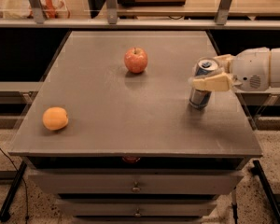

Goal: Move redbull can near orange

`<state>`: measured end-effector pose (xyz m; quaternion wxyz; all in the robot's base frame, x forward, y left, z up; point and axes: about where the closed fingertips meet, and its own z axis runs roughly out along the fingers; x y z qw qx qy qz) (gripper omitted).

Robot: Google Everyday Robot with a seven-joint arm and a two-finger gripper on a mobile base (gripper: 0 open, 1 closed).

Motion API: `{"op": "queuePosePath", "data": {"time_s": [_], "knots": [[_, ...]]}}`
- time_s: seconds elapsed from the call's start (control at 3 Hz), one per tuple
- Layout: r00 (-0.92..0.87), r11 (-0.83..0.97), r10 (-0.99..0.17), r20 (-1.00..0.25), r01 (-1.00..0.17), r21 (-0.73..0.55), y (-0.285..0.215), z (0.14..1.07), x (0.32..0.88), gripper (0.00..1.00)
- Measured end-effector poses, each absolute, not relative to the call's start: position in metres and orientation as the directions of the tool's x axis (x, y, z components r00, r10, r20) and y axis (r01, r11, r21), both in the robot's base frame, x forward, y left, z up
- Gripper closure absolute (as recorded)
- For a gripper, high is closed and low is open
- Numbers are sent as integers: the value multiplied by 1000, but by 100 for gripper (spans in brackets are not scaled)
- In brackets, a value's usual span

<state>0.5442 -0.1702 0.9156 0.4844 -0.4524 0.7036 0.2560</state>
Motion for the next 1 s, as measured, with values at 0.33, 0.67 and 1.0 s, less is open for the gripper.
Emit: {"op": "queuePosePath", "data": {"time_s": [0.33,0.67,1.0], "knots": [[-49,432,-420,-906,-889,-152,-176,959,556,100],[-49,432,-420,-906,-889,-152,-175,959,556,100],[5,332,-420,-908,-930,-158,-140,968,551,100]]}}
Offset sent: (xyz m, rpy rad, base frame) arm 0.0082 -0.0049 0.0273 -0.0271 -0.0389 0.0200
